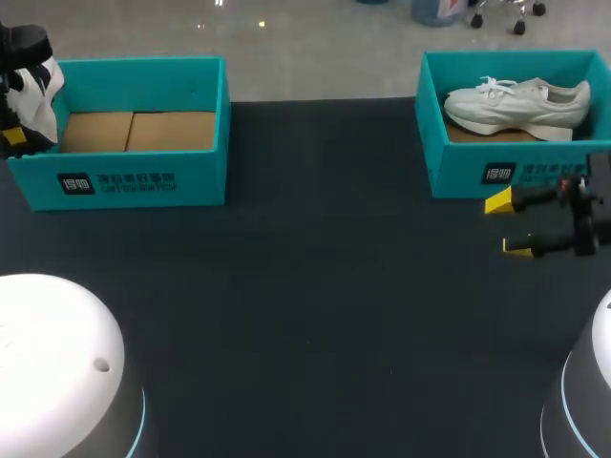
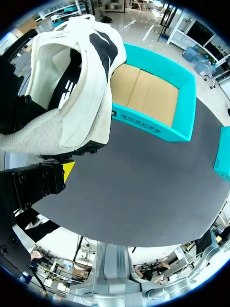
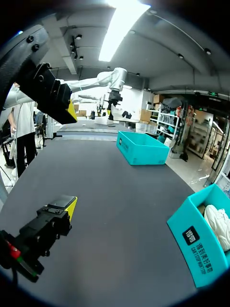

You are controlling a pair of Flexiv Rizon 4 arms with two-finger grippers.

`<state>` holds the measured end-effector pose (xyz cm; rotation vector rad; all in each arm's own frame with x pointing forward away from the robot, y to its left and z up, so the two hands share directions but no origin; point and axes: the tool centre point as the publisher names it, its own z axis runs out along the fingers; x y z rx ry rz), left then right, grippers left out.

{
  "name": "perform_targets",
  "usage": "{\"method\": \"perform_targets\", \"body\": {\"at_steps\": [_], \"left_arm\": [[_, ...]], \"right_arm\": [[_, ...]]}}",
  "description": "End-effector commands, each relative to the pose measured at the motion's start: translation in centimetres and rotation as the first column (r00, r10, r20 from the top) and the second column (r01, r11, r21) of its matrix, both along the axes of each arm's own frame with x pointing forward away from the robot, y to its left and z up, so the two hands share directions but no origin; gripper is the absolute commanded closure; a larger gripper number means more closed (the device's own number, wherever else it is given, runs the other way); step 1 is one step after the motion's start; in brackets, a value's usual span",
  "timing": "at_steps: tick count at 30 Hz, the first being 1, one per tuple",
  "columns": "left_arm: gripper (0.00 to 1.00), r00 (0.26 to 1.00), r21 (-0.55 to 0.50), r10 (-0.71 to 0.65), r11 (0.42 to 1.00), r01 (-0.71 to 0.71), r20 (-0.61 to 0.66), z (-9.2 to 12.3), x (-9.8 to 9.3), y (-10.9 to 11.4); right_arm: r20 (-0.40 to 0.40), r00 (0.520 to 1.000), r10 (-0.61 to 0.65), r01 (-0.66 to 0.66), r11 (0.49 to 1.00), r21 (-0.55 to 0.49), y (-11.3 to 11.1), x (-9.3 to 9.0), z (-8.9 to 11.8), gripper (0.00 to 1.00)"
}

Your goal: Take the shoe out of the shoebox, open the shoe tongue, remove and reinsert the insole, then place the shoe into the shoebox

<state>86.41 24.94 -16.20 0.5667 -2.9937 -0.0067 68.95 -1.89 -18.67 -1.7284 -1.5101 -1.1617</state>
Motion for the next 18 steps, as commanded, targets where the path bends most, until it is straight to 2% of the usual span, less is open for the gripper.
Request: {"method": "perform_targets", "body": {"at_steps": [1, 14, 18], "left_arm": [[1.0, 1.0, 0.0, -0.002, 1.0, 0.002, -0.013, 0.21, 0.58, -0.02], [1.0, 1.0, 0.0, -0.002, 1.0, 0.002, -0.013, 0.21, 0.58, -0.02], [1.0, 0.998, -0.014, -0.065, 0.998, 0.064, -0.014, 0.1, 0.89, 0.88]], "right_arm": [[0.0, 1.0, -0.003, 0.003, 1.0, -0.002, 0.07, -0.12, 0.01, 0.0], [0.0, 1.0, -0.003, 0.003, 1.0, -0.002, 0.07, -0.12, 0.01, 0.0], [0.0, 1.0, -0.003, 0.003, 1.0, -0.002, 0.07, -0.12, 0.01, 0.0]]}}
